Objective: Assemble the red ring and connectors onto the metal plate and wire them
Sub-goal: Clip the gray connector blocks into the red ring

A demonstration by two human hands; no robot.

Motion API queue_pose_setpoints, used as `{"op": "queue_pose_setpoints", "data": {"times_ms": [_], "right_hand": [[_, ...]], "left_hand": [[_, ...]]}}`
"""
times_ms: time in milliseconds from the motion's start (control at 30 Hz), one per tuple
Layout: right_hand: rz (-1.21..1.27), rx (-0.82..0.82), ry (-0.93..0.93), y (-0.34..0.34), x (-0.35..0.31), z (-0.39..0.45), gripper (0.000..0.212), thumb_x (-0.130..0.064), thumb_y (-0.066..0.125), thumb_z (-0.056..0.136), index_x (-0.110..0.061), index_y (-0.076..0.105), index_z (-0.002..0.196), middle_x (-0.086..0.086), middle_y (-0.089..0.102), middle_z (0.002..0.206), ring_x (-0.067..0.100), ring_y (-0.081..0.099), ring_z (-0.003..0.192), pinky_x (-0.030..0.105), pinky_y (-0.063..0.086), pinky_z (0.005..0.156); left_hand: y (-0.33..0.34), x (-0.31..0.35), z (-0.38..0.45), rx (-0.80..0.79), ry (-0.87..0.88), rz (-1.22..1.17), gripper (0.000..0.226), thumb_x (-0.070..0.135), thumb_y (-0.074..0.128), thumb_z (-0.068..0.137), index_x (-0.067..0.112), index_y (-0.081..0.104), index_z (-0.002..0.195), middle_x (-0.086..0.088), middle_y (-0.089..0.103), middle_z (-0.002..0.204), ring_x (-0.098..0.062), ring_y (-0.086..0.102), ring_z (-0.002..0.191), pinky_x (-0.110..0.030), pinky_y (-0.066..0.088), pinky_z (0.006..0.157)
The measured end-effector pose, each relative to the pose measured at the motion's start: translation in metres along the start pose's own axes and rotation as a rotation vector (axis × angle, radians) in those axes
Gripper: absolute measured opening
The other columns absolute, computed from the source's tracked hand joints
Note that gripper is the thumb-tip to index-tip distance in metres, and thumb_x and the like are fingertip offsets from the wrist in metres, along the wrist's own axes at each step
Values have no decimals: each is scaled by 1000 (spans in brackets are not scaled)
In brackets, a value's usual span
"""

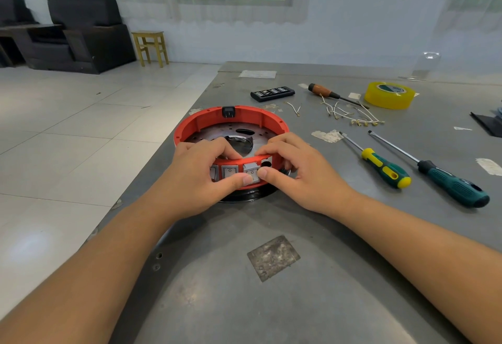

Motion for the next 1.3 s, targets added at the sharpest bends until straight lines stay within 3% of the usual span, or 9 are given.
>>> {"op": "queue_pose_setpoints", "data": {"times_ms": [167,300,400,600,867,1000,1133,1300], "right_hand": [[5,24,15,-1,-2,1,27,-36,69,96,-23,69,120,-12,57,115,-4,53,99,10,36,82],[4,26,20,-1,-4,3,28,-35,70,96,-22,67,120,-9,61,116,7,58,109,30,49,94],[34,37,45,-1,-2,3,36,-37,71,94,-27,61,127,-11,62,121,8,58,114,34,50,97],[29,78,49,1,-1,4,30,-40,70,92,-27,59,117,-13,62,112,5,58,101,22,47,86],[-50,121,-22,2,-4,-2,24,-38,67,97,-24,63,117,-12,59,114,4,55,107,19,43,92],[17,176,-53,-2,-4,-5,21,-33,66,99,-24,65,118,-10,56,116,-2,55,95,11,39,83],[75,290,105,-18,21,-4,16,-27,62,101,-27,65,117,-13,55,114,11,60,87,14,44,77],[-6,348,202,-25,46,4,22,-16,61,101,-30,58,118,-10,51,118,-3,56,98,5,43,78]], "left_hand": [[0,4,1,21,-19,-34,34,62,62,83,36,65,103,21,67,97,-5,62,95,-48,49,98],[0,5,2,27,-15,-36,37,60,63,84,31,67,105,18,69,96,-9,64,93,-52,52,94],[0,5,2,45,-13,-31,32,60,63,84,35,65,103,21,67,95,-8,63,93,-51,53,93],[0,7,3,58,-2,-23,34,57,64,86,34,64,111,26,65,101,-2,65,101,-51,52,100],[0,13,2,47,66,65,41,58,54,95,36,69,126,34,62,104,-2,62,106,-49,43,103],[0,15,2,55,72,143,53,68,38,96,44,68,131,21,72,107,-7,60,101,-43,39,97],[1,14,1,62,61,171,46,63,38,99,47,68,130,21,72,106,-9,58,101,-44,39,96],[4,17,2,115,41,214,49,59,32,97,41,71,120,19,72,109,-12,57,113,-46,37,98]]}}
Point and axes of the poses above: each hand's wrist, its own z-axis towards the middle knuckle, its own y-axis out of the palm, x = y × z, the point moved 7 cm from there along z, towards the middle knuckle
